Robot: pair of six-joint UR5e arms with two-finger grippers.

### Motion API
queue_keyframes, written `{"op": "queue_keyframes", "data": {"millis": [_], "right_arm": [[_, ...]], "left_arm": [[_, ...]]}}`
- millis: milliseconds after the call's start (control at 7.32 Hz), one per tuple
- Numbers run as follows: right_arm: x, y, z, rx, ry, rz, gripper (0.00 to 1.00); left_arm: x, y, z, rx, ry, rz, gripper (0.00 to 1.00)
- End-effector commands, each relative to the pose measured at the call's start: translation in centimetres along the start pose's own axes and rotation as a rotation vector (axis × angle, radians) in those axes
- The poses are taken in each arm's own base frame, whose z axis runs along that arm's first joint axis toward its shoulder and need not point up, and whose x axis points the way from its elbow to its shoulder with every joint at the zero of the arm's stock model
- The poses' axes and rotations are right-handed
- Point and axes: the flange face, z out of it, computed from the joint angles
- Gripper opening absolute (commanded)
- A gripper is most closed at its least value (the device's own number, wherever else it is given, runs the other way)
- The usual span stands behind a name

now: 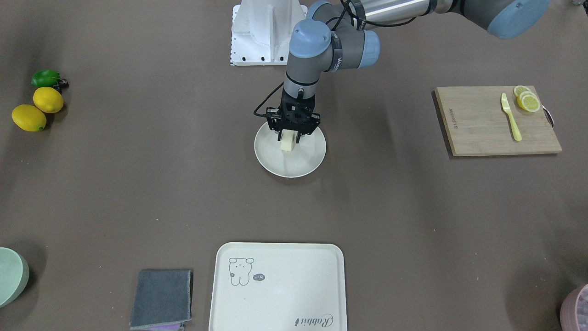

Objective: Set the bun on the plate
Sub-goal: 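Lower the bun onto the plate, open the left gripper and withdraw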

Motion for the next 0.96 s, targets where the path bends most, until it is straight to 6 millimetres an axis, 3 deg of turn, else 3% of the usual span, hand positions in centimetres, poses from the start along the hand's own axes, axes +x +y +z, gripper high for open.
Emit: {"op": "queue_keyframes", "data": {"millis": [0,410,547,683,820], "right_arm": [[0.3,0.3,0.1,-0.002,0.003,0.006,1.0],[0.4,0.3,-0.1,0.002,0.001,0.008,1.0],[0.6,0.5,0.0,-0.001,0.004,0.011,1.0],[1.0,0.7,-0.1,0.002,0.005,0.023,1.0],[1.2,0.7,-0.3,0.006,0.005,0.027,1.0]], "left_arm": [[0.2,-0.1,0.0,0.025,0.018,0.004,0.76],[0.2,-0.7,-9.1,0.046,0.032,-0.004,0.78],[-1.4,-2.1,-11.5,0.061,-0.003,-0.025,0.88],[-5.8,-4.0,-12.9,0.058,-0.042,-0.029,0.97],[-11.6,-7.1,-14.7,0.055,-0.07,0.045,0.97]]}}
